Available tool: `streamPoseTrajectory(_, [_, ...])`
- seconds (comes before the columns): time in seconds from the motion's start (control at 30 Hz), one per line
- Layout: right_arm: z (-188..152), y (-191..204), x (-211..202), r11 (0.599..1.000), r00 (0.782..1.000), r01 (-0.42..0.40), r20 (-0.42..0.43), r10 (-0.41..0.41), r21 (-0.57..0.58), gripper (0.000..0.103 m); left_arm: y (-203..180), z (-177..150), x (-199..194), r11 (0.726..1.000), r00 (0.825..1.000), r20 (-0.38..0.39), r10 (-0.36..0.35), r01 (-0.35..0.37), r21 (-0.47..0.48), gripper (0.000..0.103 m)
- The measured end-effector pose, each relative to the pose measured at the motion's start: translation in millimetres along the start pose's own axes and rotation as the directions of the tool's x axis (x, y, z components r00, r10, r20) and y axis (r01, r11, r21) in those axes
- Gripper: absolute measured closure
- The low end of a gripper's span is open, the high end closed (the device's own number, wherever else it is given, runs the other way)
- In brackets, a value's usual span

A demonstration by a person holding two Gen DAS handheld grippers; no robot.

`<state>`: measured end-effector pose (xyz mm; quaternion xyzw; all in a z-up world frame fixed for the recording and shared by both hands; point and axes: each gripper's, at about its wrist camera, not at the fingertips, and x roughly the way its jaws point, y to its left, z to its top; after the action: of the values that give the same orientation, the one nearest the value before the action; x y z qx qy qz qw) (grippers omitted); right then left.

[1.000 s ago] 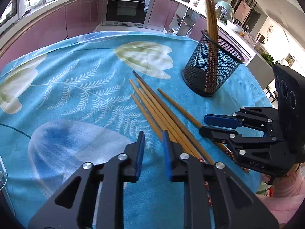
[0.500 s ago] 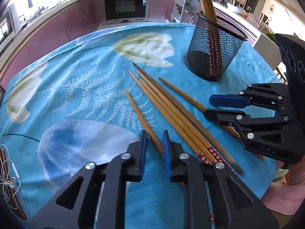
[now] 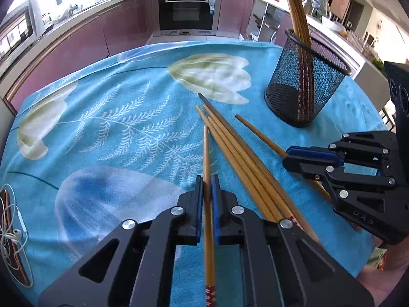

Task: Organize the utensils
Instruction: 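Regrip the chopstick near its red-patterned end with the right gripper, then lift the chopstick upright and carry it over the mesh cup with the right gripper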

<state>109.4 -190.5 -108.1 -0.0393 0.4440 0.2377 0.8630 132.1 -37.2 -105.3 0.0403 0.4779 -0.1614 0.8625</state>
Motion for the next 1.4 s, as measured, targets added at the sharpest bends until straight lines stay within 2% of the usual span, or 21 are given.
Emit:
streamPoseTrajectory(0.17, [-0.9, -3.2, -24.0, 0.998, 0.997, -0.054, 0.061, 0.053, 0.018, 0.097, -0.6, 0.2, -16.2, 1.0, 0.999, 0.045, -0.025, 0.026, -0.014, 0.096])
streamPoseTrajectory(0.33, [0.6, -6.4, -59.5, 0.994, 0.982, -0.111, 0.156, 0.106, 0.022, 0.097, -2.4, 6.7, -44.2, 0.995, 0.989, 0.108, -0.1, 0.102, -0.012, 0.096])
streamPoseTrajectory(0.57, [6.3, -16.1, -106.6, 0.988, 0.946, -0.151, 0.297, 0.133, 0.038, 0.097, -11.1, 18.0, -88.9, 0.978, 0.955, 0.212, -0.208, 0.209, 0.017, 0.096])
streamPoseTrajectory(0.7, [12.2, -21.9, -122.4, 0.988, 0.929, -0.151, 0.348, 0.127, 0.043, 0.097, -13.1, 23.6, -110.1, 0.964, 0.932, 0.251, -0.262, 0.266, 0.02, 0.096])
streamPoseTrajectory(1.0, [28.1, -33.9, -148.5, 0.99, 0.903, -0.139, 0.414, 0.113, 0.032, 0.097, -13.5, 47.0, -143.7, 0.952, 0.885, 0.365, -0.288, 0.306, 0.009, 0.096])
streamPoseTrajectory(1.4, [58.9, -45.8, -183.1, 0.997, 0.872, -0.075, 0.487, 0.059, 0.014, 0.097, -22.9, 97.5, -160.6, 0.944, 0.841, 0.447, -0.305, 0.33, 0.024, 0.096])
